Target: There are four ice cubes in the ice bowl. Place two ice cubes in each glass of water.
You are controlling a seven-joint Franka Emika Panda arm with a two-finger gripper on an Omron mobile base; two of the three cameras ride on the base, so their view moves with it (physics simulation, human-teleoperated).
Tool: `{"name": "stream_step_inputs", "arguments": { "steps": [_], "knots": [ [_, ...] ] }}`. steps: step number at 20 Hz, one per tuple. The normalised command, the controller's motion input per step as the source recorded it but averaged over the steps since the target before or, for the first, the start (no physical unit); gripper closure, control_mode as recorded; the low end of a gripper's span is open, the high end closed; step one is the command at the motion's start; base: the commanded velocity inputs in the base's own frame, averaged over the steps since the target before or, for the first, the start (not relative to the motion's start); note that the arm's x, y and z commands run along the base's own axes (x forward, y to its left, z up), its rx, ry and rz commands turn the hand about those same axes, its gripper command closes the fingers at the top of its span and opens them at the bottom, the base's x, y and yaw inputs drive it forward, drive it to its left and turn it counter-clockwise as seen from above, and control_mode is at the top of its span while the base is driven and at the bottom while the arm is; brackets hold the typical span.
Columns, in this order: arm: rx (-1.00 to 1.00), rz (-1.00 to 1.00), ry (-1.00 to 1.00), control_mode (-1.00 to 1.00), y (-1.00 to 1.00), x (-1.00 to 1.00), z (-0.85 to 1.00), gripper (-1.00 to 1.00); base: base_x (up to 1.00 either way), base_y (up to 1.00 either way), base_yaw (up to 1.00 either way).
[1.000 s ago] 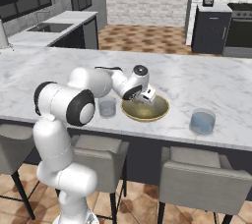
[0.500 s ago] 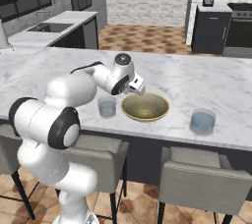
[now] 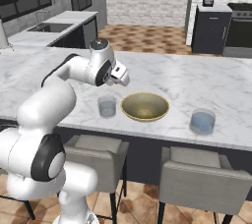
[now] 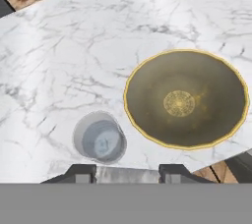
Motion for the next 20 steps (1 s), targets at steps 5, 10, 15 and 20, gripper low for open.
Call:
{"name": "stream_step_inputs", "arguments": {
  "steps": [5,10,15,20],
  "knots": [
    [-0.02,0.0,0.04,-1.0,0.48,-0.66,0.13,1.0,0.0,0.0,0.0],
    [-0.02,0.0,0.01,-1.0,0.41,-0.32,0.0,1.0,0.0,0.0,0.0],
    [0.0,0.0,0.07,-1.0,0.12,0.0,0.0,1.0,0.0,0.0,0.0],
    [0.0,0.02,0.13,-1.0,0.0,0.14,-0.13,1.0,0.0,0.0,0.0]
  ]
}}
